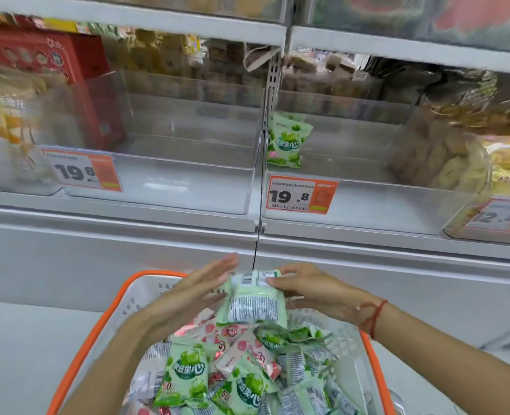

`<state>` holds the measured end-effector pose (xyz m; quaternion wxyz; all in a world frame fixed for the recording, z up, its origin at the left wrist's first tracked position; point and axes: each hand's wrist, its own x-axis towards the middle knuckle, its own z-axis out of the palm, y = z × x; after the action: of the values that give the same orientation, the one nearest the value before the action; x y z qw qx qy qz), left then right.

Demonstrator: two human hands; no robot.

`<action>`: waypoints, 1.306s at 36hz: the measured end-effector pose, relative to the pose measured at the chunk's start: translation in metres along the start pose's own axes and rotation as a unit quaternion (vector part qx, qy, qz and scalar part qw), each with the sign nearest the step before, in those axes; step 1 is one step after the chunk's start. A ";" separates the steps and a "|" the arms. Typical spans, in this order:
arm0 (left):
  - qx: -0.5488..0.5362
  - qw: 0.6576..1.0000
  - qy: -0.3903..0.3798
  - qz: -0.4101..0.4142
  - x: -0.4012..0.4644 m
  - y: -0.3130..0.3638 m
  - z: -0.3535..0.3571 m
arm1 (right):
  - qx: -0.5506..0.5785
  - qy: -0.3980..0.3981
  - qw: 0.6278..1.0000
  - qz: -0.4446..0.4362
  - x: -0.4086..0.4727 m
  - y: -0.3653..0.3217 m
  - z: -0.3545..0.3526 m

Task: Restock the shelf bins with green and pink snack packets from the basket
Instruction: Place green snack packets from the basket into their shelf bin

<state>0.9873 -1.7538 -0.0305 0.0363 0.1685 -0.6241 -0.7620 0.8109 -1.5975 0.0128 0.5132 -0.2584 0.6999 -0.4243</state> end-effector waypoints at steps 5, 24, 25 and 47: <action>-0.052 0.991 -0.068 0.102 -0.006 0.045 0.003 | 0.255 -0.046 0.965 0.037 -0.031 -0.043 -0.009; 0.117 0.956 0.182 0.197 0.020 0.172 0.074 | 0.041 0.075 0.988 -0.126 -0.088 -0.135 -0.047; 0.094 0.955 0.193 0.204 0.024 0.174 0.076 | 0.050 0.059 0.988 -0.133 -0.090 -0.137 -0.045; 0.327 0.884 0.271 0.195 0.100 0.186 0.039 | -0.181 0.305 0.927 -0.123 0.037 -0.193 -0.148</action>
<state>0.8529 -1.7842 0.1344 0.2947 0.2456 -0.8241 -0.4168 0.6454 -1.6762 0.1764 0.1632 -0.2887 0.8504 -0.4085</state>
